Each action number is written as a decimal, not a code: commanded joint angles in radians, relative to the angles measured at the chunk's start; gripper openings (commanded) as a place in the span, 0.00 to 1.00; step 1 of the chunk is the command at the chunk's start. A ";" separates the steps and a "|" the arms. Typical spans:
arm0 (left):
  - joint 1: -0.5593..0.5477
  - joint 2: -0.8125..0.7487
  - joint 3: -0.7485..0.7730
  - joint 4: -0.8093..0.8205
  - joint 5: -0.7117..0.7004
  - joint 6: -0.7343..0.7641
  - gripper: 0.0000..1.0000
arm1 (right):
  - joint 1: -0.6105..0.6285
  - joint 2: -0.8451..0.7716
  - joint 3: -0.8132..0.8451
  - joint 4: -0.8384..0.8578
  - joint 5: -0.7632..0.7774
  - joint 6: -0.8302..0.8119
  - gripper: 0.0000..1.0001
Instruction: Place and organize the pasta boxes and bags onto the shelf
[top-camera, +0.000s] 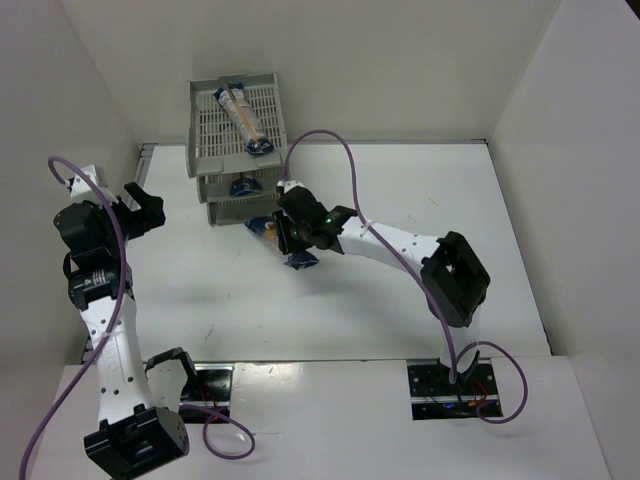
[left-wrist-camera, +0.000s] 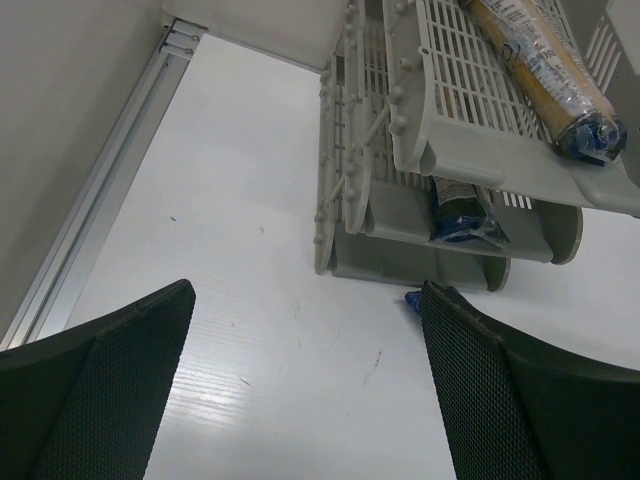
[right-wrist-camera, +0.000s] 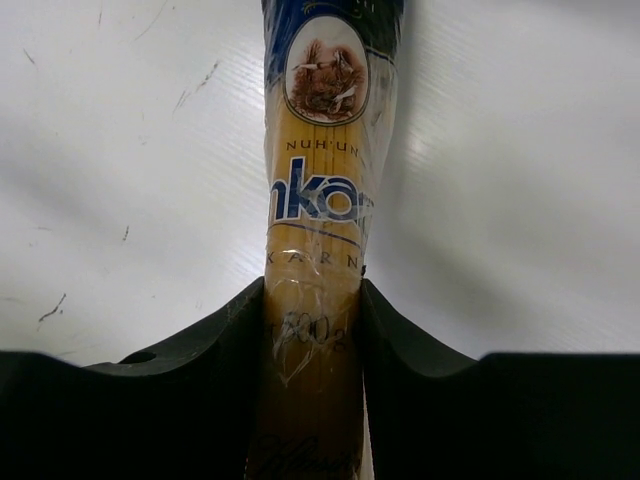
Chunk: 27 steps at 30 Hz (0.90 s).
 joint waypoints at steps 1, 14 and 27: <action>0.006 -0.002 -0.001 0.056 0.001 -0.003 1.00 | 0.005 -0.115 0.080 0.147 0.096 0.022 0.00; 0.006 -0.002 -0.024 0.080 0.010 -0.021 1.00 | 0.005 -0.116 0.192 0.118 0.138 -0.009 0.00; 0.006 -0.012 -0.065 0.078 0.019 -0.003 1.00 | 0.046 -0.032 -0.137 0.216 -0.040 -0.266 0.92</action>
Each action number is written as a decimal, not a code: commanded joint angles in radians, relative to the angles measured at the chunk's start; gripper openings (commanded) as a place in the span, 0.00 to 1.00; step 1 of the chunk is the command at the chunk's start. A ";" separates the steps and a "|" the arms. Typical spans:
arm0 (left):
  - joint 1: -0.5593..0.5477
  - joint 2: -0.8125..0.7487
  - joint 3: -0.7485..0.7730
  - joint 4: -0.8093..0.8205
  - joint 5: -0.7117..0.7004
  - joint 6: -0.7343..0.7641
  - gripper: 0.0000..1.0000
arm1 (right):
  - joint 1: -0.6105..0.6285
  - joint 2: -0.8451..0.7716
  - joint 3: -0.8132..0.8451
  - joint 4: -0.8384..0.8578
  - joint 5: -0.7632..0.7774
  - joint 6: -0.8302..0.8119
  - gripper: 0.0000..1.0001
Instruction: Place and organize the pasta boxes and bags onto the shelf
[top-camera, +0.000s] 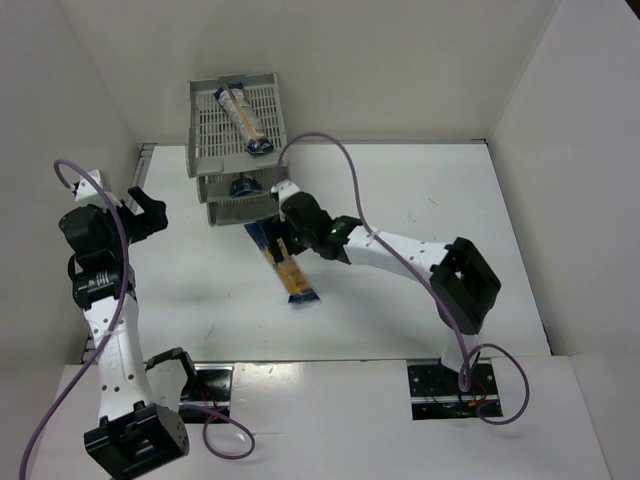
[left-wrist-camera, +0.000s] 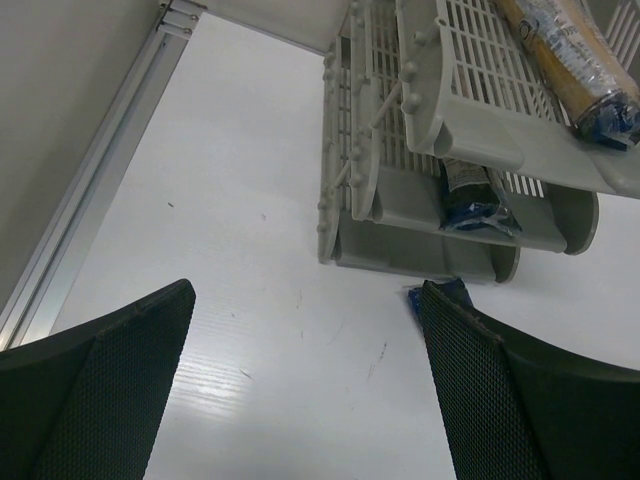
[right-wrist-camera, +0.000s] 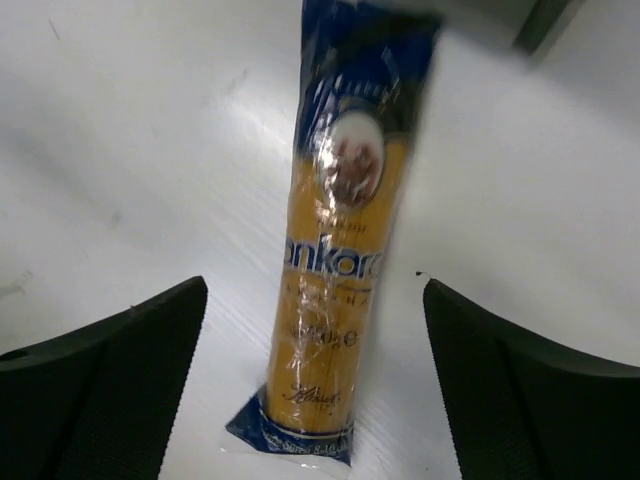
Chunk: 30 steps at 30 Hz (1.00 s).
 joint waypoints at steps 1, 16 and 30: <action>0.006 -0.022 -0.015 0.036 0.017 -0.003 1.00 | 0.023 0.077 -0.038 0.049 -0.066 -0.102 0.95; 0.006 -0.040 -0.032 0.036 0.007 0.008 1.00 | 0.066 0.278 -0.055 0.060 -0.024 -0.127 0.57; -0.012 -0.040 -0.043 0.045 -0.021 0.026 1.00 | 0.090 0.173 0.076 0.080 -0.281 -0.124 0.00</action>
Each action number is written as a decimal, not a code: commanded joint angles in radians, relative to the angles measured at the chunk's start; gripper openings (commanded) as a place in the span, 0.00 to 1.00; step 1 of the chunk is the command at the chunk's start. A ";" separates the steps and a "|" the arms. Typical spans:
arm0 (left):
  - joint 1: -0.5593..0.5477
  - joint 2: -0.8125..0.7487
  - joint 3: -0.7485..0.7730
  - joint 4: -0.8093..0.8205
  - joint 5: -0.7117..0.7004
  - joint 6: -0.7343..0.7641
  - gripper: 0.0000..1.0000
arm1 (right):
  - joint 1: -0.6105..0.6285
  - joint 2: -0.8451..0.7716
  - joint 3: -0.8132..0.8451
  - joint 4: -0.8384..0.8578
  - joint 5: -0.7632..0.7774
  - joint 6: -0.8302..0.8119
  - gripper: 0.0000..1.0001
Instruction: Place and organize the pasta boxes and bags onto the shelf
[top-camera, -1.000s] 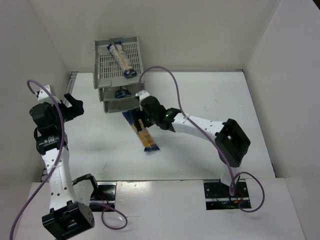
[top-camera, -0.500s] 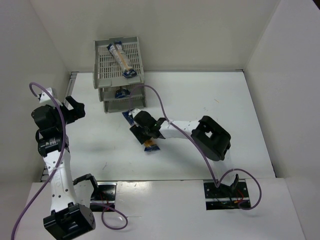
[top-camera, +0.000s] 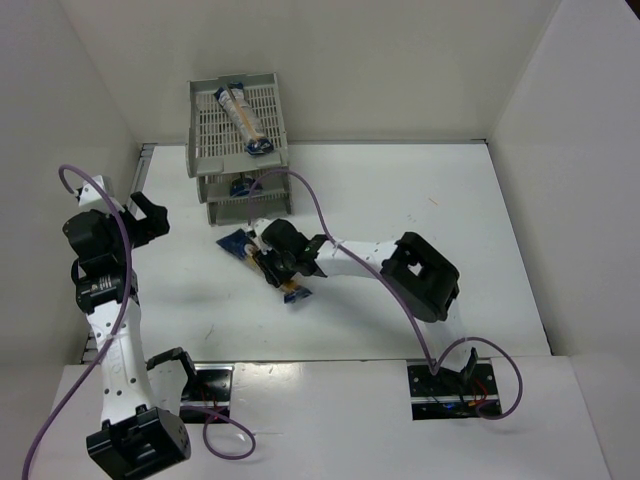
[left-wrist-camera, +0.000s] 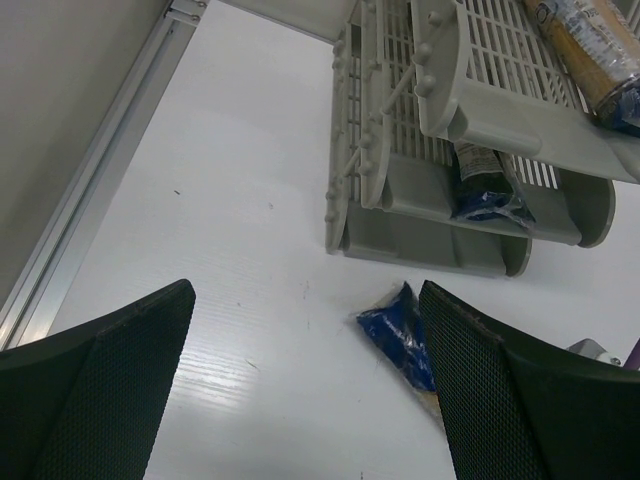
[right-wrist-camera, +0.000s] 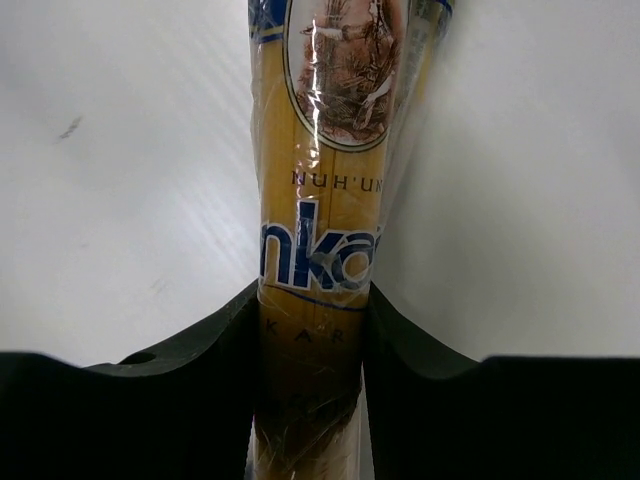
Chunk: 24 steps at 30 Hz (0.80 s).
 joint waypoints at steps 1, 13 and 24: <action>-0.009 -0.014 -0.002 0.049 -0.004 0.019 1.00 | 0.019 -0.114 0.089 0.015 -0.181 0.027 0.00; -0.019 -0.023 0.017 0.058 -0.016 0.028 1.00 | 0.019 -0.201 0.158 0.048 -0.132 0.166 0.00; -0.028 -0.014 0.035 0.067 -0.016 0.028 1.00 | 0.019 -0.246 0.187 0.028 0.147 0.154 0.00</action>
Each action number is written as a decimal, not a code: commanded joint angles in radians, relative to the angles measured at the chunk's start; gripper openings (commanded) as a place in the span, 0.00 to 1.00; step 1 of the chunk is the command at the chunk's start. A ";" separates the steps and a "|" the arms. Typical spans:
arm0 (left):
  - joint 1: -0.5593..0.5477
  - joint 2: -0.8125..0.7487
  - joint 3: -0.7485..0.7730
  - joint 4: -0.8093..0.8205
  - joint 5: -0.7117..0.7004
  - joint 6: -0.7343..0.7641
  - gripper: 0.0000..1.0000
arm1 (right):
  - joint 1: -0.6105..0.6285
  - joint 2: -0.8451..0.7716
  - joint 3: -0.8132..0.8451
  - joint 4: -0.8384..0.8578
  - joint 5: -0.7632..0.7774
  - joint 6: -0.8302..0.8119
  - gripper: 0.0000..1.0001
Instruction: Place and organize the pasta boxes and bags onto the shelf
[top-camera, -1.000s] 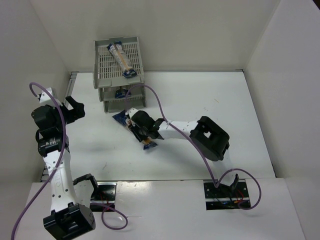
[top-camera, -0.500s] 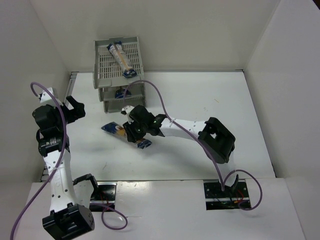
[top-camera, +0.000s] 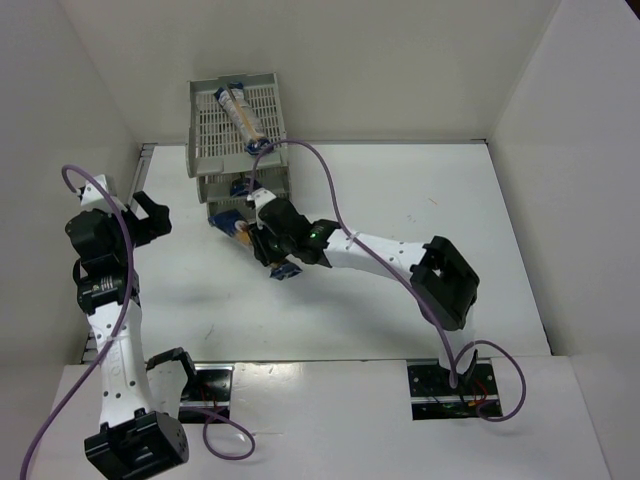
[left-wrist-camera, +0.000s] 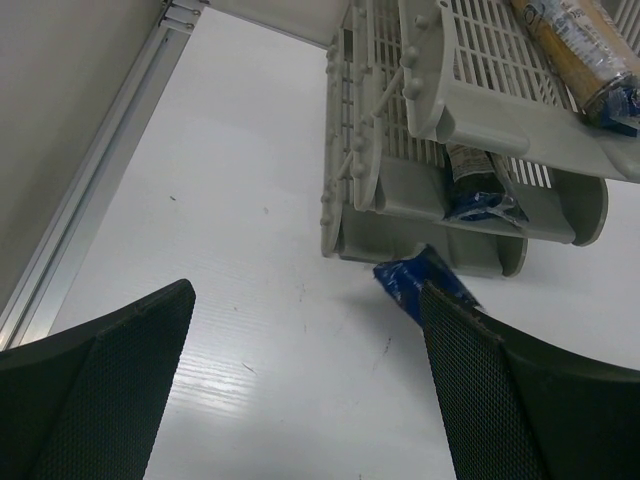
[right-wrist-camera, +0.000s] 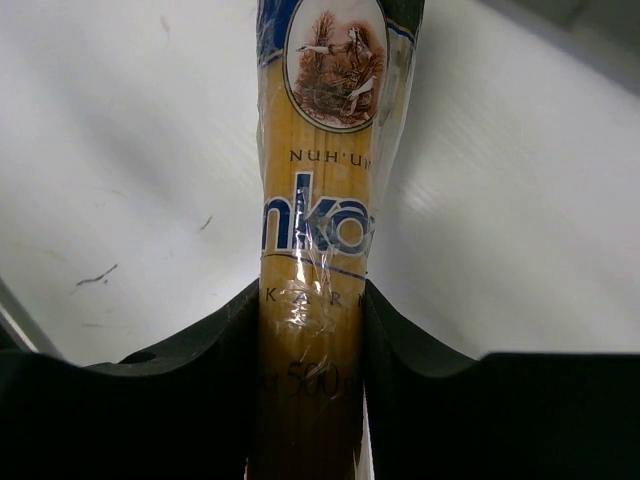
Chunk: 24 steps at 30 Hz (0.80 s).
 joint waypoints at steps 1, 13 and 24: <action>-0.003 -0.005 0.035 0.064 0.000 0.024 1.00 | 0.007 -0.118 0.069 0.106 0.158 0.006 0.00; -0.012 0.023 0.035 0.084 -0.010 0.036 1.00 | -0.015 0.224 0.365 0.092 0.392 0.046 0.00; -0.074 0.043 0.035 0.084 -0.048 0.064 1.00 | -0.033 0.493 0.632 0.033 0.570 0.138 0.00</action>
